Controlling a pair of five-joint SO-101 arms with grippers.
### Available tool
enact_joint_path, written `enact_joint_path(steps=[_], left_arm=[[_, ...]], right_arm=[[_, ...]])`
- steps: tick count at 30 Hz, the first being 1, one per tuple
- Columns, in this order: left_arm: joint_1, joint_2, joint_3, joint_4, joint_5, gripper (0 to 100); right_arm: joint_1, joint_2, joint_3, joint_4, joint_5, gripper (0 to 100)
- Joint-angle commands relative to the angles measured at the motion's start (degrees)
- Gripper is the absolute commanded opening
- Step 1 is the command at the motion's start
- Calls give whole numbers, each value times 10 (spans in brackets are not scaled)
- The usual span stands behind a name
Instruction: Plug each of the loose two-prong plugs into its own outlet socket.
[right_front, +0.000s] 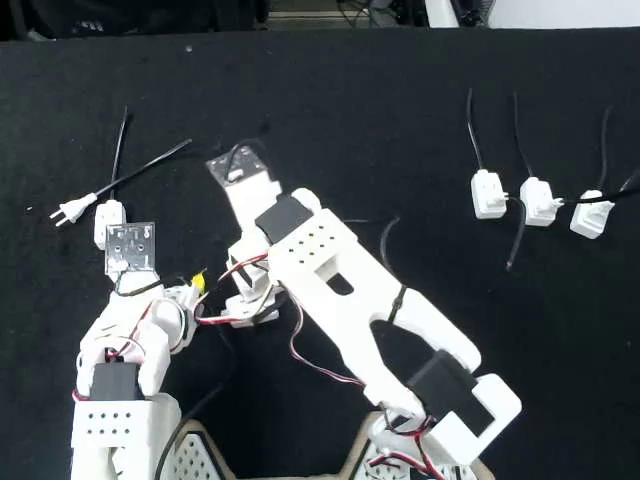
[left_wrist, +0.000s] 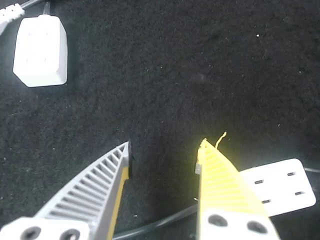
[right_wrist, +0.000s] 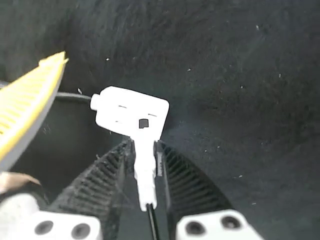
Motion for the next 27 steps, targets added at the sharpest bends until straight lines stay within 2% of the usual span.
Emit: enact_joint_path(steps=[1, 5, 13, 22, 27], left_arm=[[-23, -4, -5, 0, -4, 220], [-58, -4, -11, -1, -4, 220], [-60, -4, -11, -2, -4, 220], [-62, -4, -11, -2, -4, 220], [-63, -4, -11, -2, -4, 220]], right_arm=[[-9, -1, -27, -12, -84, 12], [-9, -1, -29, 23, -93, 12], [-11, 27, -47, 67, -116, 11], [-11, 150, -225, 190, -122, 11], [-11, 215, -278, 199, -154, 11]])
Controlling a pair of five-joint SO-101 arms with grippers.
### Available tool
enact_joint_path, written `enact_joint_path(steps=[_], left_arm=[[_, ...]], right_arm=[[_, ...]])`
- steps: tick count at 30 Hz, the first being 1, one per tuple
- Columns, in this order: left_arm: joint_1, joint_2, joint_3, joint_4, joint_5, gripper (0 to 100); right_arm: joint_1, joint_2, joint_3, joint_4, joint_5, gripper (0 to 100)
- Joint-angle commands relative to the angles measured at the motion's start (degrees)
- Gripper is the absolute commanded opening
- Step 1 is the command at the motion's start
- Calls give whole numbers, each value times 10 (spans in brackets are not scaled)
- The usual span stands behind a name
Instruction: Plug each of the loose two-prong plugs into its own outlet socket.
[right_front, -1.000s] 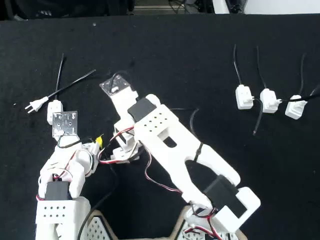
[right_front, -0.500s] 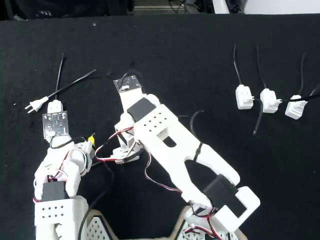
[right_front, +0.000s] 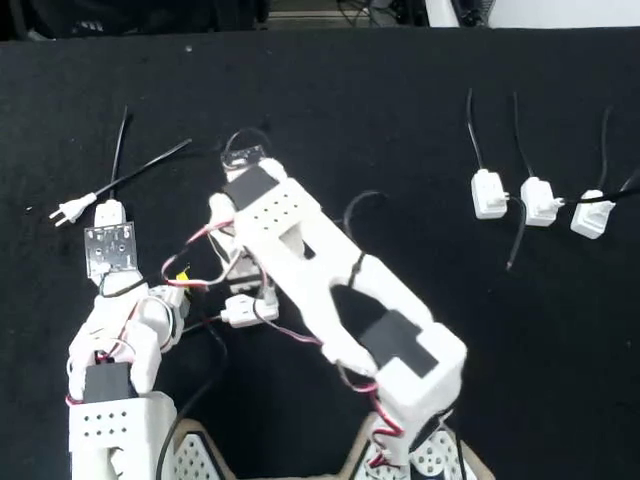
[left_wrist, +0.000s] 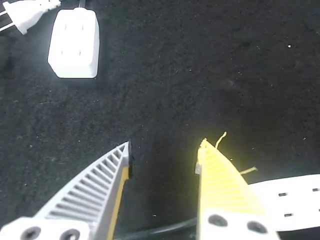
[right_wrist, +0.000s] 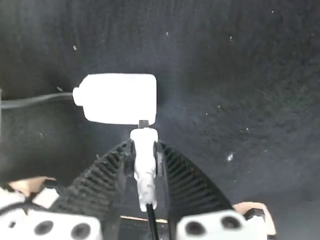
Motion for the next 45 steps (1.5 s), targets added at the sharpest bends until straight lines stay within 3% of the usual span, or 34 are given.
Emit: enact_joint_path(steps=[1, 36, 40, 45], left_arm=[[-8, -4, -11, -4, -4, 220], [-8, -4, -11, -4, -4, 220], [-8, -4, -11, -4, -4, 220], [-8, -4, -11, -4, -4, 220]], right_arm=[[-7, 40, -62, 11, -23, 11], [-4, 134, -72, -18, -18, 11], [-4, 131, -40, -40, 40, 11], [-4, 130, 26, -112, 41, 11]])
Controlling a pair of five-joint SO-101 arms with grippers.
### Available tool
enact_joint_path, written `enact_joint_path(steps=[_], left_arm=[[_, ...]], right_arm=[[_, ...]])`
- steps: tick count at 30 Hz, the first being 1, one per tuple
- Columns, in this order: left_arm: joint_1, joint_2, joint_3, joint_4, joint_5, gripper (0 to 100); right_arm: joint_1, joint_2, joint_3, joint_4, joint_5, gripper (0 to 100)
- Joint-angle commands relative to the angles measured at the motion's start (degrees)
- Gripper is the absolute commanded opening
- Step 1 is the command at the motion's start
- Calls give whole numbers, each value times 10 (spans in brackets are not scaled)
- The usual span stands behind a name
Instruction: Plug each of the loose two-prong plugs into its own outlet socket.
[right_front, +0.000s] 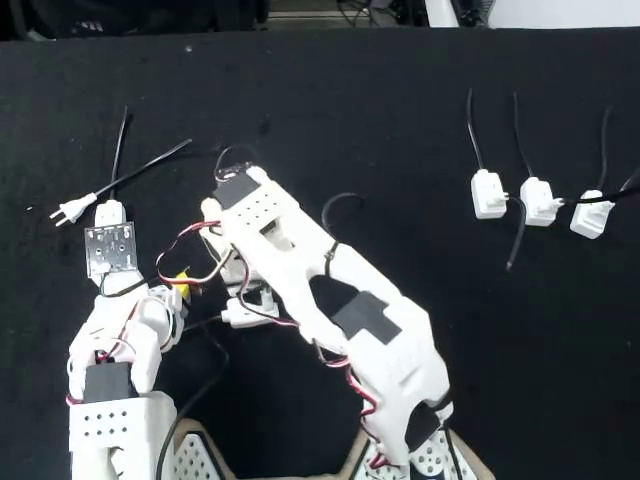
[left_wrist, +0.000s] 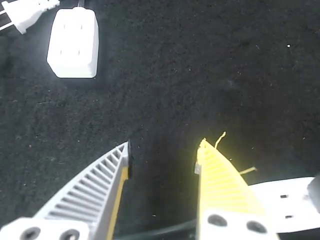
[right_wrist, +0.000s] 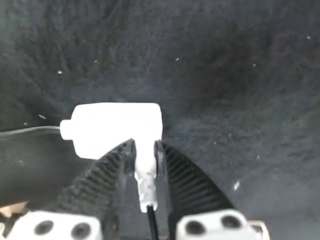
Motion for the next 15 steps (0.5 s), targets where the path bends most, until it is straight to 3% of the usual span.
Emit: enact_joint_path(steps=[1, 10, 15], left_arm=[[-8, -4, -11, -4, -4, 220], [-10, -4, -11, -4, -4, 220], [-66, -4, -29, -3, 1, 220]], right_arm=[[-5, 0, 61, -69, 11, 11], [-7, -114, 77, -72, 67, 11], [-9, -188, 102, -68, 98, 12]])
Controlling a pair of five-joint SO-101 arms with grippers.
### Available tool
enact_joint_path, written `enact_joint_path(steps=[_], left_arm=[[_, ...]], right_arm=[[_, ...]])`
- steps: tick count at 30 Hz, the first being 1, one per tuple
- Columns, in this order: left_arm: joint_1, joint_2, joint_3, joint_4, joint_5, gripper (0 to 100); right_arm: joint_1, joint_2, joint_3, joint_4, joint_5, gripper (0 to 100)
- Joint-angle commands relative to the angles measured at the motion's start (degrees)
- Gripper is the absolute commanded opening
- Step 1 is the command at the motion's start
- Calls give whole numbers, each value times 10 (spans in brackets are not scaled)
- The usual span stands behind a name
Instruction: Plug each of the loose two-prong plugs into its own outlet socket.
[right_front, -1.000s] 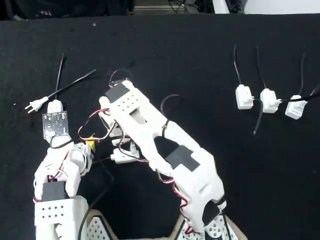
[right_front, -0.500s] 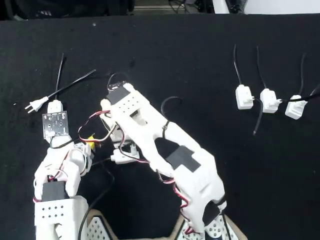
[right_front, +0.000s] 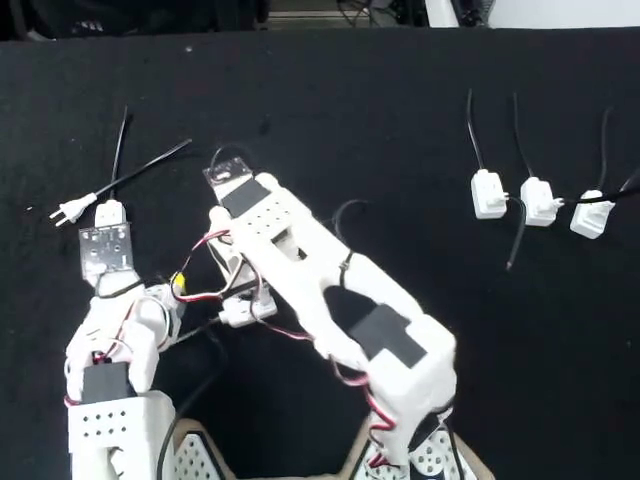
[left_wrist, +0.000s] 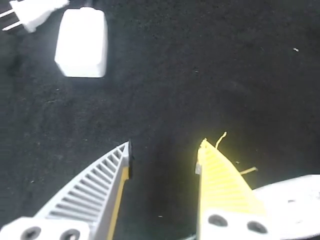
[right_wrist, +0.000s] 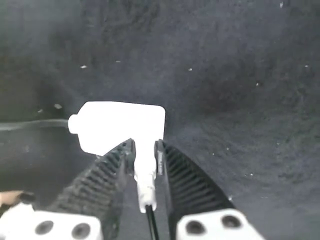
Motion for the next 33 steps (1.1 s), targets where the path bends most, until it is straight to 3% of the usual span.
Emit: enact_joint_path(steps=[1, 4, 11, 15, 19, 27, 33], left_arm=[[-58, -4, -32, -3, 1, 220], [-79, -4, -36, -3, 2, 220], [-83, -4, -37, -4, 2, 220], [-84, -4, -37, -4, 2, 220], [-97, -4, -42, -4, 2, 220], [-172, -4, -37, -47, 26, 220], [-182, -4, -39, -47, 40, 220]], right_arm=[[-7, -87, 18, -5, 33, 12], [-7, -101, 27, -4, 46, 41], [-3, -101, 71, -7, -11, 299], [-4, -107, 75, -2, 25, 325], [-7, -135, 50, 17, 171, 328], [-9, -145, 57, 17, 536, 328], [-13, -106, 92, 18, 698, 329]])
